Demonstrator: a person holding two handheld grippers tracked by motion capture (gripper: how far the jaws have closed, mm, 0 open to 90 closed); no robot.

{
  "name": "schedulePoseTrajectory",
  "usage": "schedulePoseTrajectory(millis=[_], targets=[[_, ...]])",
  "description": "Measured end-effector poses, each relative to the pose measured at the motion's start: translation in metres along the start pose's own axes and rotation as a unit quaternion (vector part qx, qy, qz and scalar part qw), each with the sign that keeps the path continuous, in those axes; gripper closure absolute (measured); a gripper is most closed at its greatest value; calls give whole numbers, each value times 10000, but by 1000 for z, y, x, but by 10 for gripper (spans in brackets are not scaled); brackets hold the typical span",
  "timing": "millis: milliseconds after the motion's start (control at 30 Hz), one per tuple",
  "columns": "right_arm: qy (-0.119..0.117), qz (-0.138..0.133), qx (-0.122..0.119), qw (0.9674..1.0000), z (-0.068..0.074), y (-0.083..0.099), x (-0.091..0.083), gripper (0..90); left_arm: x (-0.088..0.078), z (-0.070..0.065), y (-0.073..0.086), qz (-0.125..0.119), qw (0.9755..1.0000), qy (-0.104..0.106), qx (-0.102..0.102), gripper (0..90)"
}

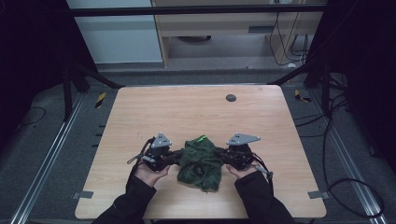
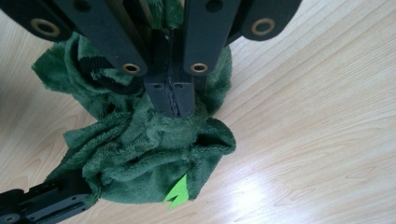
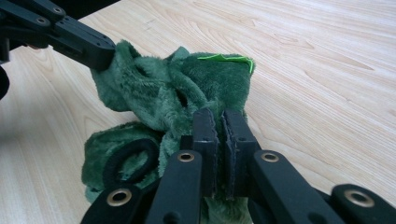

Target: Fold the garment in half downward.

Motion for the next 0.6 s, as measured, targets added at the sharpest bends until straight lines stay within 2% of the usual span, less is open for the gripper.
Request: schedulePoseTrajectory(millis=[167, 600], targets=[[-51, -31, -26, 10000, 5, -1, -2, 852, -2, -4, 3, -7, 10000, 41, -26, 899], [-212, 60, -78, 9997, 15, 13, -9, 850, -4, -16, 15, 110, 9999, 123, 20, 899]])
Point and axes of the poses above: each handheld gripper's, and its own axes: x roughly forward along the jaws, y roughly out of its underside, z roughly to its left, the point moved 10 cm from there along x, roughly forward along the jaws, and after that the axes turned 15 degrees about y, right-handed, at the moved point
